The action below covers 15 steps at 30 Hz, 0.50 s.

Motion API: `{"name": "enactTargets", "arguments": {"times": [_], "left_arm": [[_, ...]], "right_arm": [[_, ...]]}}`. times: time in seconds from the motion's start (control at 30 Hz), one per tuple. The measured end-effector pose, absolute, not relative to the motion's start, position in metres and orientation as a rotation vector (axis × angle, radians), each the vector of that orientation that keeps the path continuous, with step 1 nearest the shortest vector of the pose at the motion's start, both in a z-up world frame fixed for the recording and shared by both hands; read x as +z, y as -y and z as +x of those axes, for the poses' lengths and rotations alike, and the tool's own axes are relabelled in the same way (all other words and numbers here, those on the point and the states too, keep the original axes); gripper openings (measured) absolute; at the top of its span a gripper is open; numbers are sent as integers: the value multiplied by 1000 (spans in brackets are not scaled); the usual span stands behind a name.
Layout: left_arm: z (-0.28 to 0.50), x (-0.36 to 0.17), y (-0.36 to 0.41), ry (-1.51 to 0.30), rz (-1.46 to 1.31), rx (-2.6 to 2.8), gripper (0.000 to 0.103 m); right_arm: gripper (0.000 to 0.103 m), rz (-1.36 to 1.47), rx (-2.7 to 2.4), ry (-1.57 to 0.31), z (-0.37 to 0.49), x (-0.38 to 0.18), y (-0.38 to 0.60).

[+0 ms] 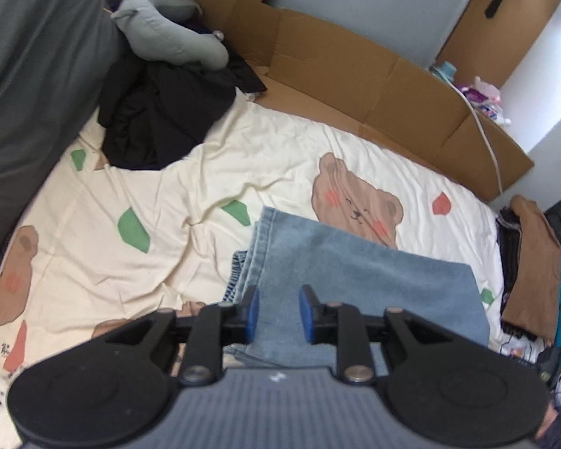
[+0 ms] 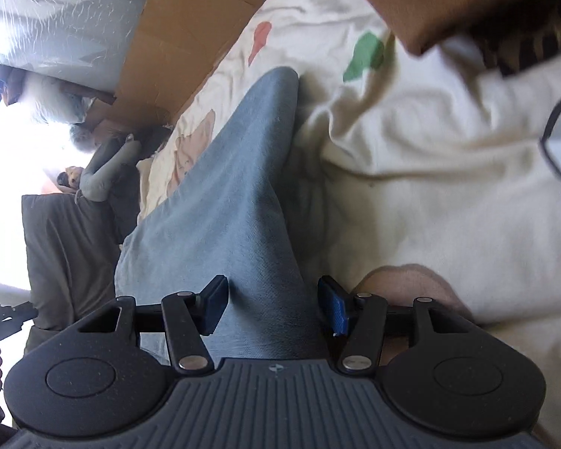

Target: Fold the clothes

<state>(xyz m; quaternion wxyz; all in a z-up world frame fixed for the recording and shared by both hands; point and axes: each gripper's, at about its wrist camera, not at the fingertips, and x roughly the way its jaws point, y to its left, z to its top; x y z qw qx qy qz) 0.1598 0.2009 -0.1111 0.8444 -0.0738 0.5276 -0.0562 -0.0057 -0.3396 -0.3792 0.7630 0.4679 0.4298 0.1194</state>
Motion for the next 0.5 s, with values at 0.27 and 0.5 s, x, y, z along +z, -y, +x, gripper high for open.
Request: {"name": "enactTargets", "arguments": {"times": [0.27, 0.5], "left_arm": [[157, -126, -190, -1112, -152, -15, 26], [163, -116, -173, -1089, -80, 4, 27]], "right_arm": [[49, 1092, 313, -922, -17, -382, 329], [49, 1186, 357, -821, -47, -365, 335]]}}
